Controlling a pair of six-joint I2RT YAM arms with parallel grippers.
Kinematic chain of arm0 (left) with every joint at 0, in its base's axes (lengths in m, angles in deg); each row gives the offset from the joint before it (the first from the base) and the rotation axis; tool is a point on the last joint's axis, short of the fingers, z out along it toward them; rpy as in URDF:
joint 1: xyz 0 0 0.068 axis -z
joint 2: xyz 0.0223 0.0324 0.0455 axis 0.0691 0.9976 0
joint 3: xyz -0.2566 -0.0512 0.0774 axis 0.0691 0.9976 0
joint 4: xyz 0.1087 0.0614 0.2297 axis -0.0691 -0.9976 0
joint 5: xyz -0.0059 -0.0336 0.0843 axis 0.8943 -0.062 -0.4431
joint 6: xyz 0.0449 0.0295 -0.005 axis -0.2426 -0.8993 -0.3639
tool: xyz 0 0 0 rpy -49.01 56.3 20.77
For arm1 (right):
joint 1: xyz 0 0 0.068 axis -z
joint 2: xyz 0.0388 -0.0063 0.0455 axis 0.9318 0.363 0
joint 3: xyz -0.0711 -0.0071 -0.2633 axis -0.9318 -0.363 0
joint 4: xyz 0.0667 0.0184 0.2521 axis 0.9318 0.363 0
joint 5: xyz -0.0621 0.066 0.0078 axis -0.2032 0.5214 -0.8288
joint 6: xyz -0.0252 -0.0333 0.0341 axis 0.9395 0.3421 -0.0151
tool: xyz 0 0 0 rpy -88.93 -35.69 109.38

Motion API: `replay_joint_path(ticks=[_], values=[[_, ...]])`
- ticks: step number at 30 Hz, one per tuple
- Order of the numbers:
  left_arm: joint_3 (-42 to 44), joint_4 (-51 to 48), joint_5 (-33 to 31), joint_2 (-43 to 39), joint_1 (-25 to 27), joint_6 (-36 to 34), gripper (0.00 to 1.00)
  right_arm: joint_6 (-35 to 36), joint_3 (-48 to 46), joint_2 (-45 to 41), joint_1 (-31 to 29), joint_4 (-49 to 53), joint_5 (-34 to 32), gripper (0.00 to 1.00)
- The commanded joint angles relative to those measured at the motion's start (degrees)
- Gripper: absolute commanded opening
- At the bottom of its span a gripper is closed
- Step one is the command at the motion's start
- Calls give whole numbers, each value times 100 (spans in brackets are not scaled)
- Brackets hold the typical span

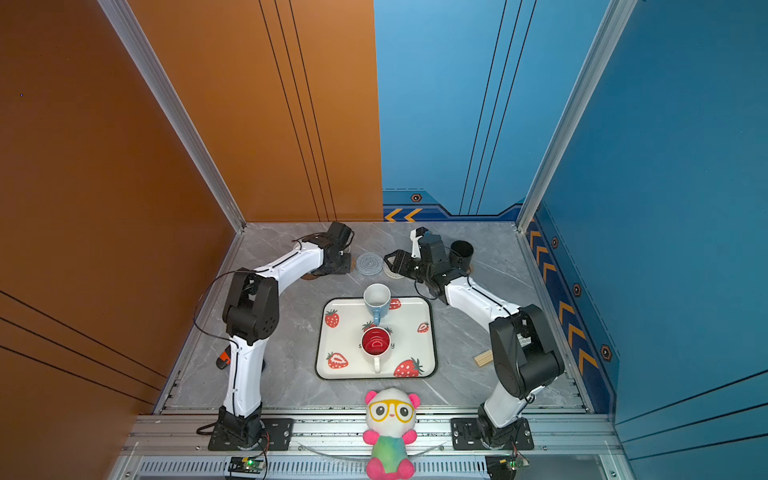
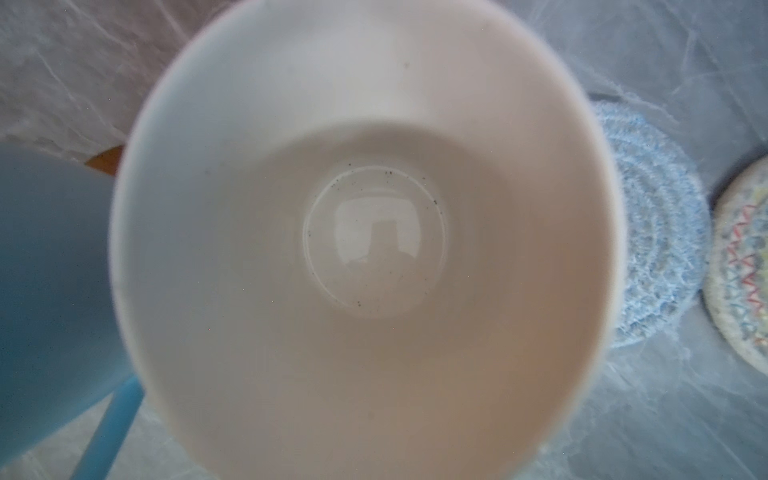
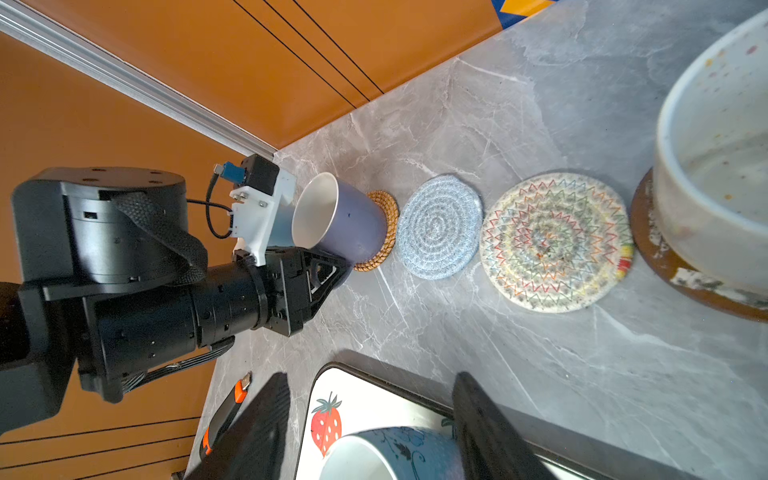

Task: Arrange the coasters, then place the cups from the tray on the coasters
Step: 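Open left gripper and raise it while right gripper moves toward the tray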

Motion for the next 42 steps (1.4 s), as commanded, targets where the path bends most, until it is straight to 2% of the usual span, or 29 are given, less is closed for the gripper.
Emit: replay_joint_path(ticks=[1, 7, 14, 24, 27, 31, 35, 42], values=[[-122, -13, -63, -86, -48, 39, 34, 32, 188, 100, 40, 118, -49, 61], [-19, -93, -128, -275, -47, 30, 39, 23, 210, 91, 25, 136, -31, 62], [245, -76, -333, -854, 28, 39, 41, 50, 190, -18, -19, 196, -69, 63], [546, -13, -724, -1811, 421, -118, 42, 171, 157, -326, -200, 433, -307, 63], [758, 93, -768, -2176, 510, 25, 42, 201, 141, -416, -270, 517, -418, 63], [1428, 932, -389, -2763, 685, 264, 42, 230, 185, -463, -318, 626, -489, 63], [2092, 1707, -105, -3231, 947, 205, 44, 329, 282, -513, -395, 896, -562, 63], [2414, 1746, -55, -3400, 1034, 215, 45, 535, 486, -689, -662, 1395, -936, 63]])
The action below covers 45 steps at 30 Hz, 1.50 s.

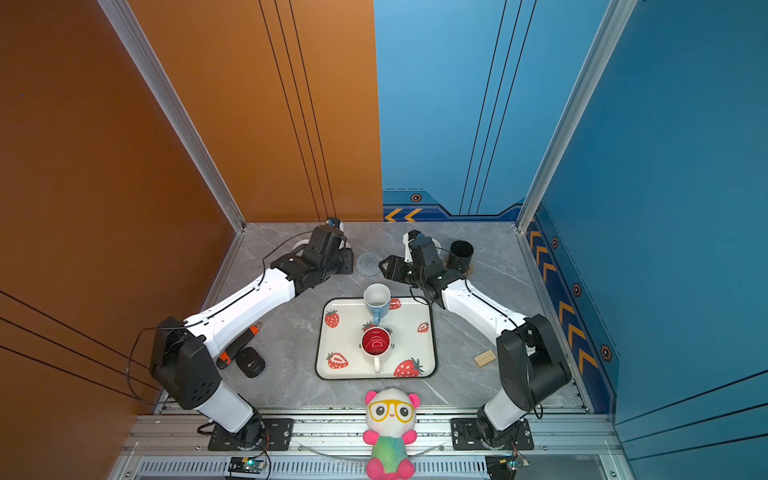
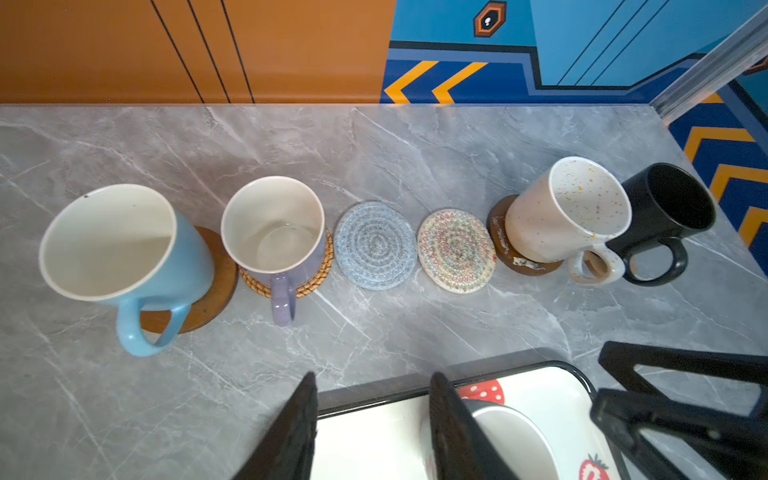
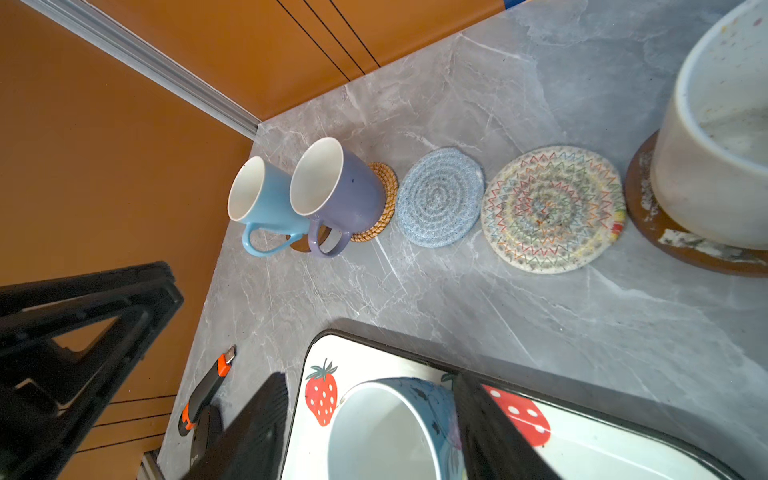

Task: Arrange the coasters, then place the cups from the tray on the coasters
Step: 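Open left gripper and raise it while right gripper moves toward the tray, then lower right gripper into the red-lined white mug on the tray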

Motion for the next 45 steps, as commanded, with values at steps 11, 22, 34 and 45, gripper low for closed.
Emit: replay_joint_path(ticks=[11, 22, 34, 45], values=[[272, 218, 247, -59, -34, -30, 45, 1262, 899, -900, -419, 2710, -683, 63], [681, 639, 577, -144, -206, 93, 45, 1216, 279, -1398, -1125, 3564, -745, 63], [902, 906, 751, -231, -311, 189, 45, 844, -312, -1680, -2136, 3953, -876, 65], [1187, 1023, 778, -426, -371, 232, 45, 778, -498, -1177, -2680, 3942, -870, 69]])
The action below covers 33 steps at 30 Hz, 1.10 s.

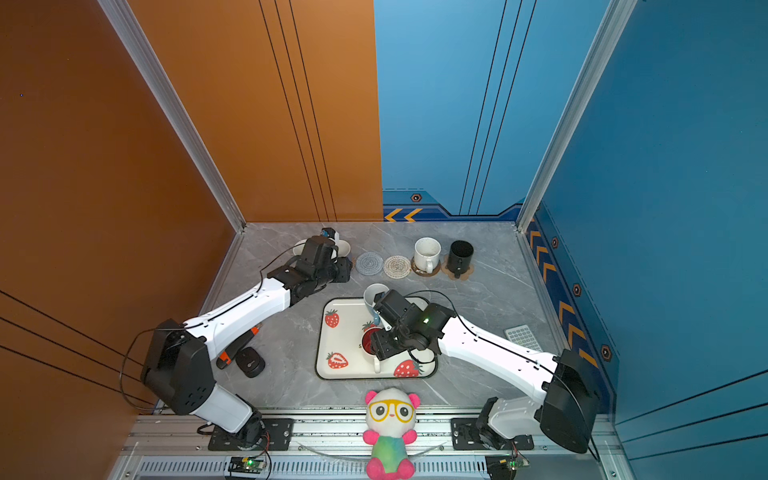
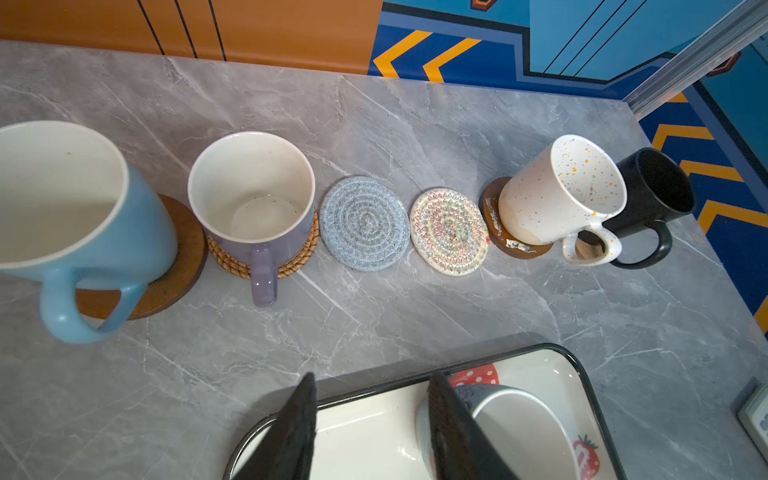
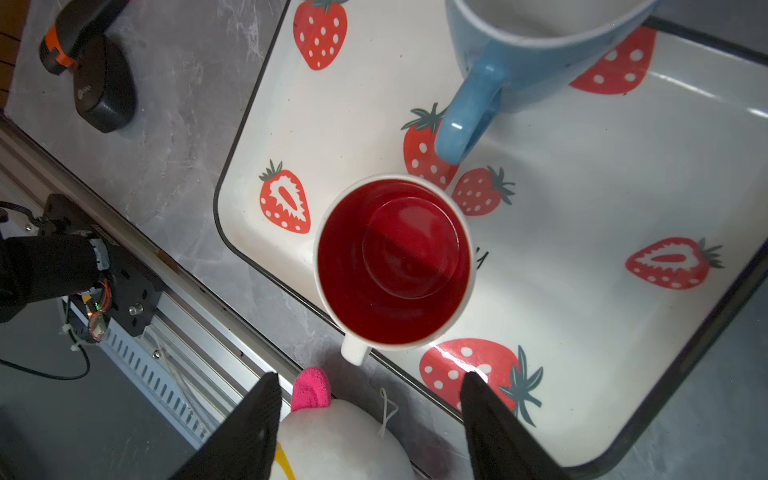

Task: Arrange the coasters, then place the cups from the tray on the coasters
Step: 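Lower right gripper into the red-lined white mug on the tray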

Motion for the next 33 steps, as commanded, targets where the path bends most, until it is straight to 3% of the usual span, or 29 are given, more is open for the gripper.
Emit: replay_joint_path(ticks=[1, 13, 23, 33], values=[[138, 118, 88, -134, -94, 81, 45, -103, -40, 191, -170, 159, -160, 69], [241, 121, 133, -229, -138, 87, 46, -420, -141, 713, -499, -62, -305, 67], [262, 126, 158, -231, -164, 100, 46, -751, -217, 1047, -548, -150, -430, 50], [287, 122, 195, -219, -190, 113, 46, -1105, -236, 1167, -588, -333, -663, 40]])
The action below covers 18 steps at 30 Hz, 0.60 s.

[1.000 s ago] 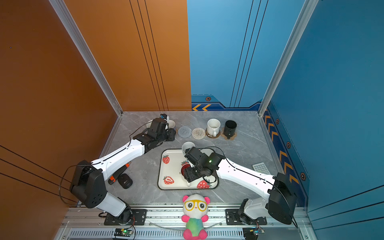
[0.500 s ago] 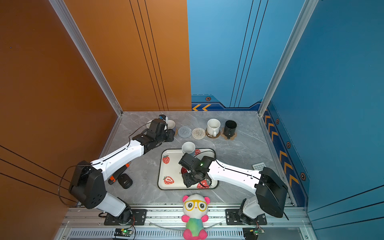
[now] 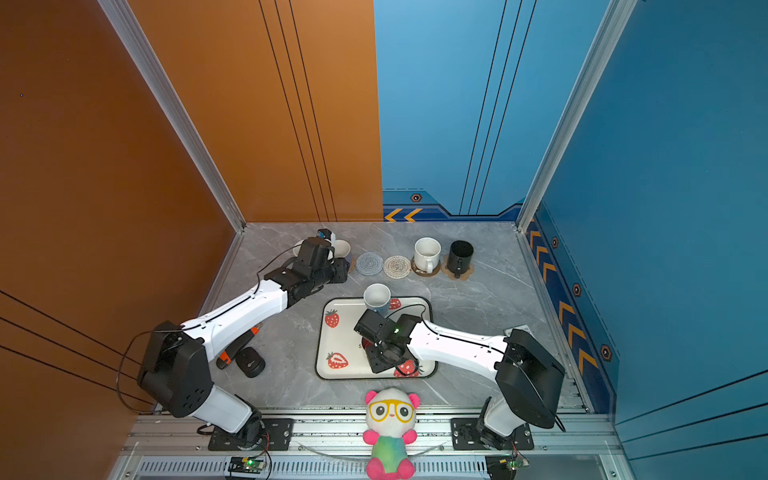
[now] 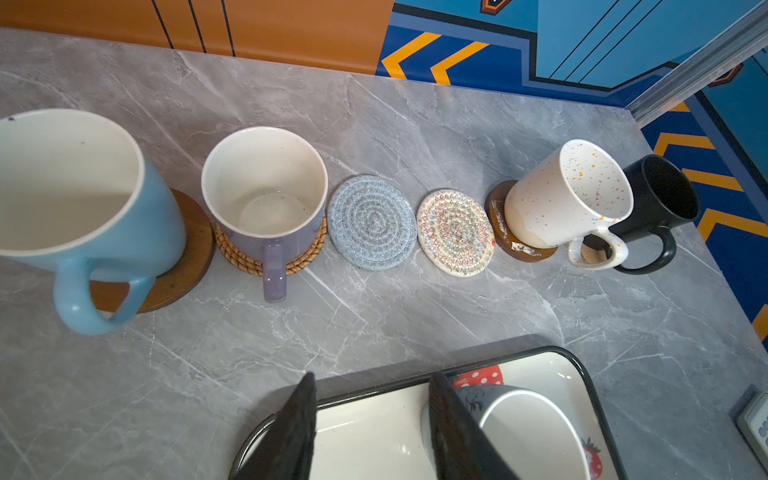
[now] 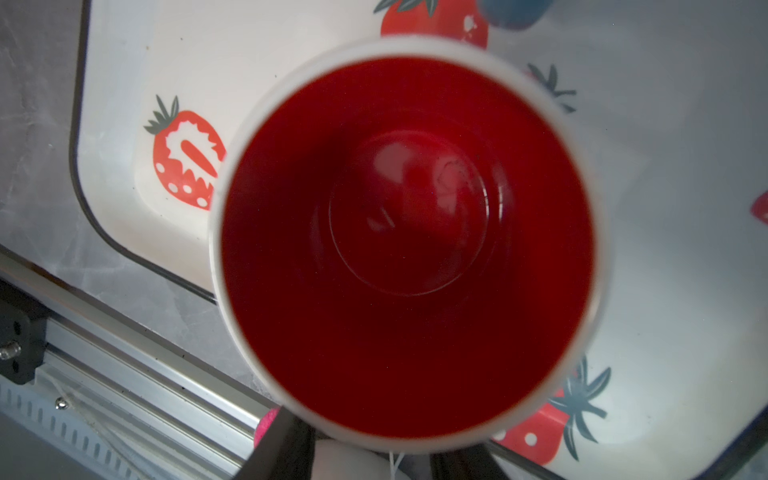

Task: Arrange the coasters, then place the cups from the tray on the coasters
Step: 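Lower right gripper into the red-lined white mug on the tray, then grasp the red-lined mug rim with right gripper and lift it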

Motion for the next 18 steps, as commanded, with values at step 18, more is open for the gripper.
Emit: replay_joint_path(ticks=[18], values=[[142, 281, 279, -118, -110, 111, 46, -394, -100, 354, -106, -358, -112, 34]])
